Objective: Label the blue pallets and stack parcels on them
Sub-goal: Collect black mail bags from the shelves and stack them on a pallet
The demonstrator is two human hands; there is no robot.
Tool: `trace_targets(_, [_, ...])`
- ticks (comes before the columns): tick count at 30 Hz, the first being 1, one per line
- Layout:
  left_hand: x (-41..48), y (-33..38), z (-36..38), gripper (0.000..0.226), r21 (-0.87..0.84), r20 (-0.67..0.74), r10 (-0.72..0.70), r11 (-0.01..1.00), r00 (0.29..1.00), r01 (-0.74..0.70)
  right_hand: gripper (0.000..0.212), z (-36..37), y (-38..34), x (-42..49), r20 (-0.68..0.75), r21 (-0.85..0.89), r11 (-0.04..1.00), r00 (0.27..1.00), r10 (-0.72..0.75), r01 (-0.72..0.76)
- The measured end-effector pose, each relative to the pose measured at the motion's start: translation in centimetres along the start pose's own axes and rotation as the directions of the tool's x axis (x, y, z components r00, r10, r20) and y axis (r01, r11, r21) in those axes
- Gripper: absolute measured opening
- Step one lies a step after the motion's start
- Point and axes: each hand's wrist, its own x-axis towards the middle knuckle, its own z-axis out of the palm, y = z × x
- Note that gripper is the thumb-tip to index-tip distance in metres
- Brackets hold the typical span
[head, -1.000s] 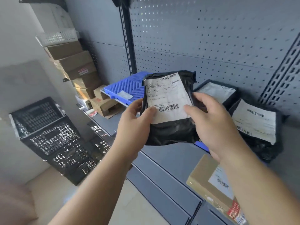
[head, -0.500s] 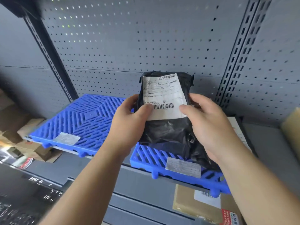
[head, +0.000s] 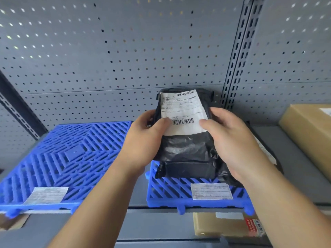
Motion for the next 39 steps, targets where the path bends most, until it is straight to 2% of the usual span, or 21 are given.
trace_targets(2, [0.3,-0.2,-0.1,0.038,0.001,-0.02,-0.012,1.0,1.0,0.012,0.08,0.2,0.1,-0.1,-0.075,-0.04,0.999,0.997,0.008,-0.011])
trace_targets(4, [0.2,-0.3,-0.3,0.049,-0.009,-0.045,-0.019,1.0,0.999,0.019,0.084,0.2,0.1,-0.3,-0.127,-0.055,0.998,0.992,-0.002,-0.005])
trace_targets(13, [-0.8,-0.1,-1.6,0.057,0.074,-0.083,0.103,0.993,0.991,-0.097,0.066,0.5,-0.8,-1.3,-0.192,-0.108,0.992,0.978,-0.08,0.06])
trace_targets(22, [-1.2,-0.4,-2.9,0.052,0.183,-0.07,0.227,0.96,0.971,-0.211,0.049,0.6,-1.5,-3.0,-0.233,-0.31,0.947,0.959,-0.16,0.083])
trace_targets(27, [-1.5,-0.5,-2.9,0.045,0.285,-0.057,0.354,0.902,0.933,-0.325,0.046,0.1,-1.5,-4.5,-0.26,-0.427,0.901,0.943,-0.209,0.082])
trace_targets(32, [-3.6,0.5,-1.3,0.042,0.386,-0.006,0.457,0.821,0.889,-0.42,0.046,-1.7,-1.3,-6.6,-0.228,-0.632,0.768,0.923,-0.311,0.103])
trace_targets(39, [-7.7,3.1,3.5,0.052,0.473,0.083,0.555,0.709,0.828,-0.523,0.047,-6.6,-1.2,-9.2,-0.229,-0.715,0.692,0.903,-0.364,0.098])
